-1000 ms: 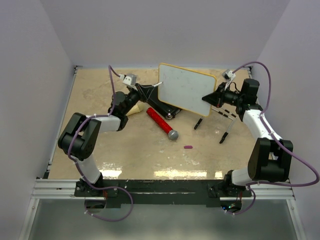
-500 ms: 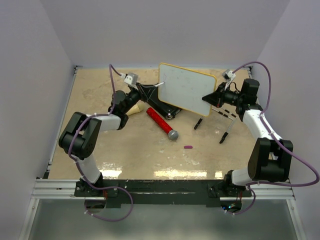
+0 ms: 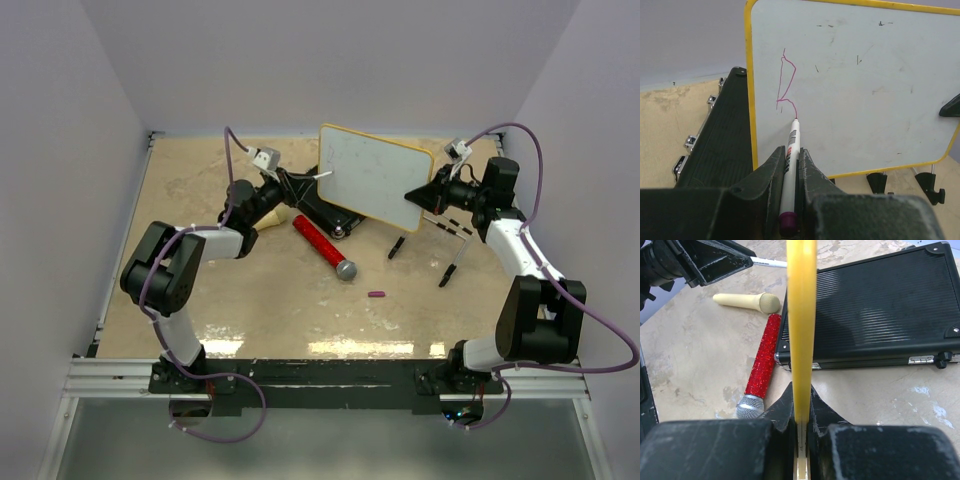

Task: Write a sentence on the whiteboard
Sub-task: Write with the whiteboard marker without the cap on the whiteboard.

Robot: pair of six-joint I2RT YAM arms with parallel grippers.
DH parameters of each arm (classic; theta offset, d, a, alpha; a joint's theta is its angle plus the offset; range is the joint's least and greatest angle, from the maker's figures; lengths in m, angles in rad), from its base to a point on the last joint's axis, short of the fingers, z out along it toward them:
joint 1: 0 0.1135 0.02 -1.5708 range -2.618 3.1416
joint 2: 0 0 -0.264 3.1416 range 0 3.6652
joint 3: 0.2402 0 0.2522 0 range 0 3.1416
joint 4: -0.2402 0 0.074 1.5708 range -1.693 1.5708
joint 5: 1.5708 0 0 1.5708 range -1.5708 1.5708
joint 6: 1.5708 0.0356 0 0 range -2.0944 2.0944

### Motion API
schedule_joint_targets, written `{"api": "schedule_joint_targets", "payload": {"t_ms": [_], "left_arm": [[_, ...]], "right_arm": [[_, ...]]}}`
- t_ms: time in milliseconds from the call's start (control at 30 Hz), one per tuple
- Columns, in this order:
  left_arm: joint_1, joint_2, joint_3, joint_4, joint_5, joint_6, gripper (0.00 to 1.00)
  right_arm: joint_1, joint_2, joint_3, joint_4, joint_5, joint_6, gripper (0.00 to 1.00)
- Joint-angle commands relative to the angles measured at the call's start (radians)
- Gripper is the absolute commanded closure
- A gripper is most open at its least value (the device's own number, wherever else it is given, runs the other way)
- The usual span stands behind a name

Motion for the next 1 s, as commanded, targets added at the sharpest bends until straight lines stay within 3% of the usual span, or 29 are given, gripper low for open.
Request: {"api": "schedule_joint_targets", "payload": {"t_ms": [0,333,967], "left_arm": [[0.007,0.006,0.016,-0.012,-0.014,0.019,1.0],[0.013,-0.032,0.022,-0.04,-0.114,0.059,1.0],[0.015,-0.021,0.103,-0.012,-0.071,0.024,1.0]], "right_arm": [[0.007,0.012,0.027,-0.018,-0.018,-0.032,1.0],[0.007,0.012,0.027,-0.018,-0.018,-0.034,1.0],[0.007,0.014,0.027,-0.018,-0.018,-0.034,1.0]]}}
